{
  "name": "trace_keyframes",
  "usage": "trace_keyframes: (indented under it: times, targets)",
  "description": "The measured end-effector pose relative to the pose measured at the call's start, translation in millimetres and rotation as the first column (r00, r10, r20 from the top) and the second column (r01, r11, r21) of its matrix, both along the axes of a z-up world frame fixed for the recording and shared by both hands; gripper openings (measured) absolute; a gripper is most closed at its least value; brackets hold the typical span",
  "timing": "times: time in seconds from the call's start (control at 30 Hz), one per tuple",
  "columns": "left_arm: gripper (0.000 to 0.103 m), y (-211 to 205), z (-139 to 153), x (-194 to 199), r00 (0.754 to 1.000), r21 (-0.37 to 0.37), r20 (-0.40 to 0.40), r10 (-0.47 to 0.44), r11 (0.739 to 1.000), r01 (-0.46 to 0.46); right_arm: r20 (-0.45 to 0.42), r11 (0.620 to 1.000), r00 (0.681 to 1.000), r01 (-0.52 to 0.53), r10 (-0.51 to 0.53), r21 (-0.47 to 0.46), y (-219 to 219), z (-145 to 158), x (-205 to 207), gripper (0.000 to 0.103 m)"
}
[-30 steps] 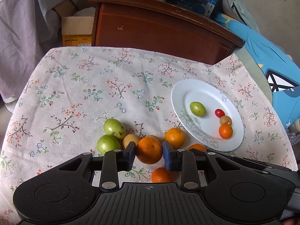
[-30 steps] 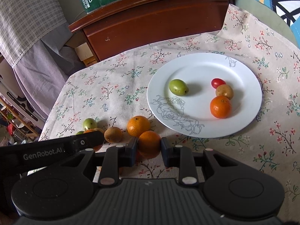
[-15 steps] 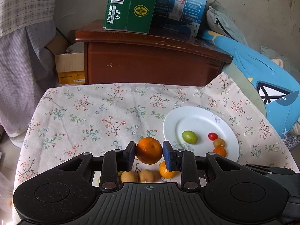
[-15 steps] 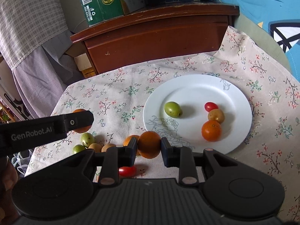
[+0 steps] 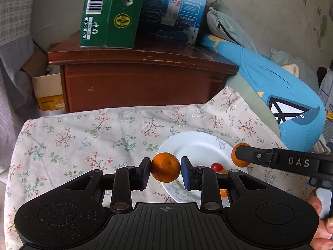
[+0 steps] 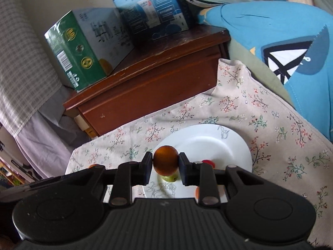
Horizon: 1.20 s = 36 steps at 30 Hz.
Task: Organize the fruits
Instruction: 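Carry both mandarins over the white plate and open both grippers to drop them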
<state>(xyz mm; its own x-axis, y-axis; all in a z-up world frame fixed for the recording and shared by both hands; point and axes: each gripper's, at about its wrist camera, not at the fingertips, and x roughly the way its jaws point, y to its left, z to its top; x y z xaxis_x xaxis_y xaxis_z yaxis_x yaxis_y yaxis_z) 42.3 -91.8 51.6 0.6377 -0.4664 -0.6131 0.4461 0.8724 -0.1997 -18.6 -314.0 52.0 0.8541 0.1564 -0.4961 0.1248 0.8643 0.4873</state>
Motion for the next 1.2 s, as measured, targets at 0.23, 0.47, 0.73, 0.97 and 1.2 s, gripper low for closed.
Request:
trace_keyframes:
  times: [0.23,0.47,0.73,0.97,1.2]
  targets:
    - [0.029,-15,-8,23,0.999,-0.005,-0.034,-0.026,1.000,0.026,-0.035,0.996,0.998,0.059,-0.057,0.070,-24,-12,17,0.027]
    - [0.029,-27,-23,45,0.997,-0.008,-0.069,-0.043,0.999,0.042,-0.072,0.997,0.997,0.035,-0.030,0.070,-20,-28,42,0.027]
    - [0.029,-37,-42,66,0.993,-0.011,-0.110,-0.041,0.999,0.041,-0.101,1.000,0.995,0.008,-0.009,-0.007,-11,-40,68,0.027]
    - [0.029,-43,-55,74,0.990,-0.008,-0.131,-0.046,0.999,0.045,-0.145,1.000,0.989,0.009,-0.011,-0.017,-12,-54,82,0.027]
    - [0.031,-48,-50,70,0.993,-0.001,-0.101,-0.065,0.998,0.065,-0.138,1.000,0.990,0.019,-0.021,-0.016,-12,-53,83,0.032]
